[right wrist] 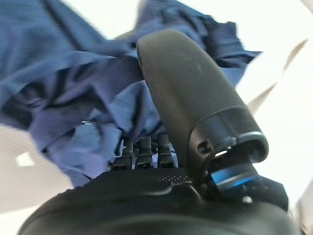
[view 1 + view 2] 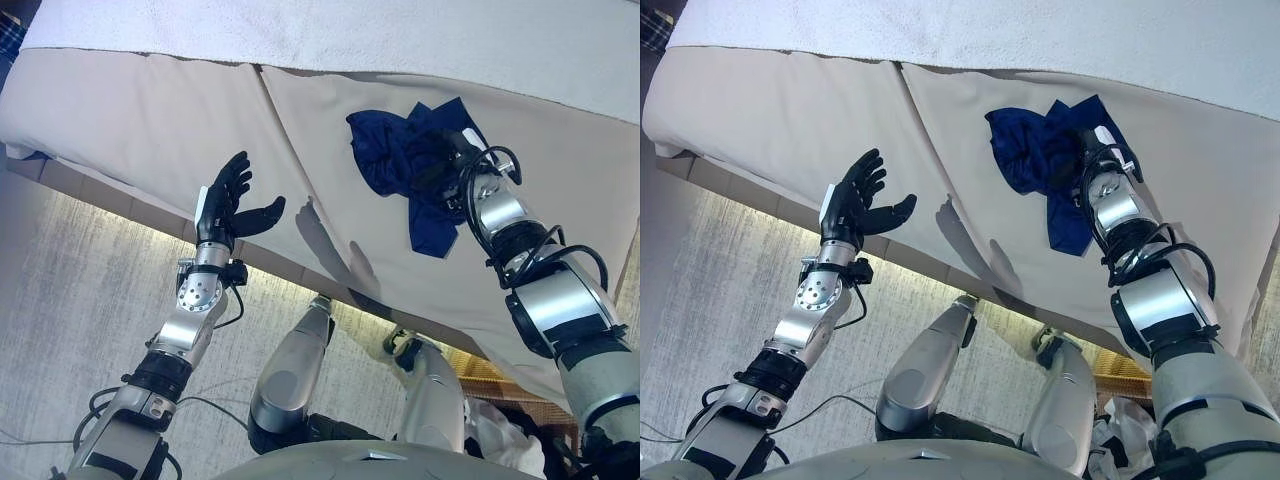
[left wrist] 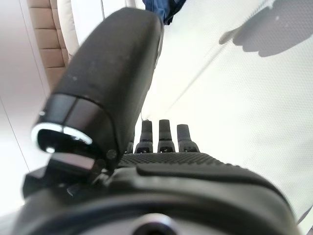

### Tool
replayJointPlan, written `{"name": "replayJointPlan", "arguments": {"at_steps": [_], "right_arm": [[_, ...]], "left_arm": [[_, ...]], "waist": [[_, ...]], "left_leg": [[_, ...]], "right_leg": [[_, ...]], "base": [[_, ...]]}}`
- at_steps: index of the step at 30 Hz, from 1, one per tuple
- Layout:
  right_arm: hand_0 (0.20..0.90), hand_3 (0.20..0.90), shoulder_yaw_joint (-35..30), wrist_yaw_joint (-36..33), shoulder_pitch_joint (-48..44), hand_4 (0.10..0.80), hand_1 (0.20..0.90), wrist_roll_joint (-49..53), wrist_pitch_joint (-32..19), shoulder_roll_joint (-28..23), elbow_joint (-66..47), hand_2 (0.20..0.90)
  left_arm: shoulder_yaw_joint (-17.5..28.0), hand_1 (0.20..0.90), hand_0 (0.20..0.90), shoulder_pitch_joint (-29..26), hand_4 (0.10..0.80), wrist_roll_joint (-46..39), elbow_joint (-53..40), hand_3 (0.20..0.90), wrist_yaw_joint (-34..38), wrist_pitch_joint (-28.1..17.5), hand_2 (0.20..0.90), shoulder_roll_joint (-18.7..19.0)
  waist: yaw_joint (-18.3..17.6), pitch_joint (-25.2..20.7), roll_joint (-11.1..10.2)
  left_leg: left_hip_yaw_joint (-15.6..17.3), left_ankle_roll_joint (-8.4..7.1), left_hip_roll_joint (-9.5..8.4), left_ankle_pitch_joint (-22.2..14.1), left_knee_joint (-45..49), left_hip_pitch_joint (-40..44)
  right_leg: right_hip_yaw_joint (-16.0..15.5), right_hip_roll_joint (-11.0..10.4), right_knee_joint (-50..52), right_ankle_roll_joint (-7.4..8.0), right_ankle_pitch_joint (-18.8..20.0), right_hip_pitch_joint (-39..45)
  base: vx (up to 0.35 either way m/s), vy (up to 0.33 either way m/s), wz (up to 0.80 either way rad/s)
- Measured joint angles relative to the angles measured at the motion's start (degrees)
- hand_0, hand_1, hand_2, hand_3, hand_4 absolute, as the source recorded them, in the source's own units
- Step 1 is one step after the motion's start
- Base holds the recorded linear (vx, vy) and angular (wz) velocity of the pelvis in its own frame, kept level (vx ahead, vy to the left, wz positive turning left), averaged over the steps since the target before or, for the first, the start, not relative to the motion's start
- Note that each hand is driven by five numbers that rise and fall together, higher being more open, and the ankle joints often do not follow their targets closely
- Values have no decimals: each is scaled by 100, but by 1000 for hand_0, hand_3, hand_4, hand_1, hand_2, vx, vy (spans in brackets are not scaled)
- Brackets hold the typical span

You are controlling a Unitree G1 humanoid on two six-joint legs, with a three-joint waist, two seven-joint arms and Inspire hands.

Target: Pick up the clothes from the bed and place them into the basket

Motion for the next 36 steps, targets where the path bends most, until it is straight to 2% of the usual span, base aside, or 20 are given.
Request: {"name": "replayJointPlan", "arguments": {"at_steps": [4, 8, 9, 10, 11, 12, 13, 14, 25, 29, 33, 34, 36], "right_arm": [[900, 900, 439, 140, -265, 800, 900, -874, 326, -49, 243, 900], [900, 900, 721, 308, -461, 800, 900, -1429, 442, -52, 378, 900], [867, 862, 738, 341, -531, 762, 867, -1428, 468, -57, 418, 867], [749, 724, 737, 357, -568, 624, 749, -1427, 503, -67, 419, 749], [712, 680, 737, 358, -590, 580, 712, -1427, 513, -76, 434, 712], [493, 425, 737, 353, -608, 325, 493, -1425, 505, -84, 468, 493], [352, 260, 737, 341, -625, 160, 352, -1423, 505, -88, 506, 352], [300, 200, 736, 328, -635, 100, 300, -1423, 503, -103, 528, 300], [300, 200, 708, -72, -573, 100, 300, -1070, 314, -304, 574, 300], [300, 200, 610, -310, -316, 100, 300, -695, 238, -346, 252, 300], [300, 200, 327, -447, -90, 100, 300, -9, 125, -418, -382, 300], [300, 200, 192, -439, -23, 100, 300, 156, 119, -522, -636, 300], [300, 200, -62, -481, 154, 100, 300, 438, 41, -654, -1169, 300]], "left_arm": [[-220, 900, 900, 20, 800, 1, -119, 900, 77, 1, 900, 14], [-388, 900, 900, 0, 800, 2, -258, 900, 135, 1, 900, 26], [-416, 900, 900, 0, 800, 1, -303, 900, 155, 1, 900, 29], [-425, 900, 900, 3, 800, 1, -341, 900, 159, 1, 900, 29], [-426, 900, 900, 4, 800, 1, -355, 900, 160, 1, 900, 28], [-426, 900, 900, 9, 800, 1, -364, 900, 169, 1, 900, 29], [-425, 900, 900, 15, 800, 1, -369, 900, 192, 1, 900, 31], [-425, 900, 900, 15, 800, 1, -369, 900, 201, 1, 900, 32], [-422, 900, 900, 35, 800, -1, -396, 900, 267, 3, 900, 72], [-413, 900, 900, 37, 800, 1, -397, 900, 289, 6, 900, 77], [-406, 900, 900, 63, 800, 2, -395, 900, 326, 52, 900, 88], [-396, 900, 900, 18, 800, 2, -405, 900, 333, 97, 900, 77], [-345, 900, 900, 15, 800, 1, -415, 900, 412, 286, 900, 87]], "waist": [[-10, 17, 27], [5, 21, 35], [-2, 26, 45], [1, 28, 49], [2, 29, 52], [1, 39, 72], [0, 42, 78], [-2, 42, 78], [-89, 44, 79], [-149, 52, 71], [-294, 54, 56], [-413, 66, 34], [-508, 62, 22]], "left_leg": [[16, 36, -14, -34, 168, -196], [38, 52, -44, -77, 364, -366], [38, 54, -56, -86, 426, -426], [39, 58, -66, -96, 457, -465], [43, 58, -84, -96, 483, -491], [42, 66, -93, -102, 524, -512], [44, 74, -93, -113, 539, -529], [49, 76, -94, -113, 542, -548], [160, 115, -58, -137, 605, -455], [224, 155, 28, -165, 432, -21], [330, 166, 147, -178, 142, 528], [419, 177, 207, -221, 85, 641], [591, 173, 300, -210, -122, 998]], "right_leg": [[26, -54, 193, -12, -33, -210], [62, -108, 378, -43, -90, -378], [63, -123, 421, -48, -100, -423], [73, -139, 466, -53, -104, -469], [83, -160, 490, -57, -110, -506], [89, -163, 501, -56, -112, -512], [97, -166, 505, -30, -129, -525], [101, -167, 501, -24, -133, -538], [167, -131, 437, -41, -88, -435], [190, -9, 181, -73, -59, -5], [225, 173, -278, -43, 67, 549], [329, 229, -395, -50, 71, 666], [416, 356, -751, 31, 289, 1001]], "base": [[3, 9, 0], [0, 0, 0], [0, 0, 0], [0, 0, 0], [0, 0, 0], [0, 0, 0], [-30, 4, 0], [-43, 8, -1], [-30, 5, -4], [-4, 33, -13], [40, 58, -19], [146, 86, -26], [94, 38, -40]]}}
